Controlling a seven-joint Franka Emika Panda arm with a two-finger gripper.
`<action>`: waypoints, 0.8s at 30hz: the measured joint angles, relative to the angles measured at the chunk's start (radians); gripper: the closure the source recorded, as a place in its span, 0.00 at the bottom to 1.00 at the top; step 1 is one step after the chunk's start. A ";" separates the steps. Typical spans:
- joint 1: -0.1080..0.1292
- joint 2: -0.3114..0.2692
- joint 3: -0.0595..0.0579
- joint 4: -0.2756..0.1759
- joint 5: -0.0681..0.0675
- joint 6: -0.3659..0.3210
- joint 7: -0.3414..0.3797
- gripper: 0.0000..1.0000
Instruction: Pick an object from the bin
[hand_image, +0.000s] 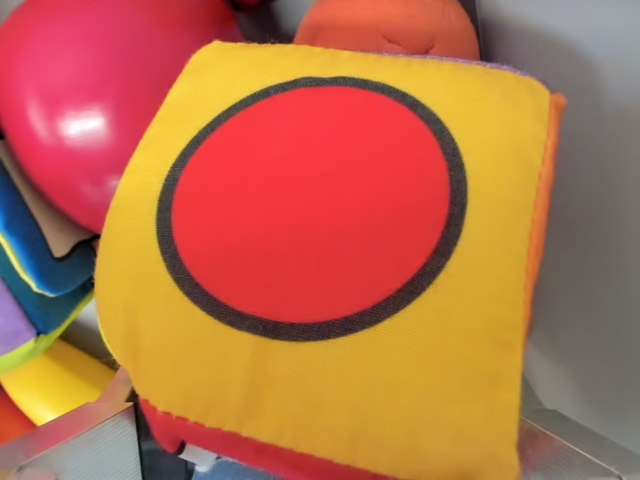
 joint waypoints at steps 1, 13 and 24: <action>0.000 -0.005 0.000 0.000 -0.001 -0.005 0.000 1.00; 0.004 -0.070 -0.007 0.000 -0.016 -0.068 0.009 1.00; 0.005 -0.143 -0.010 0.011 -0.035 -0.150 0.023 1.00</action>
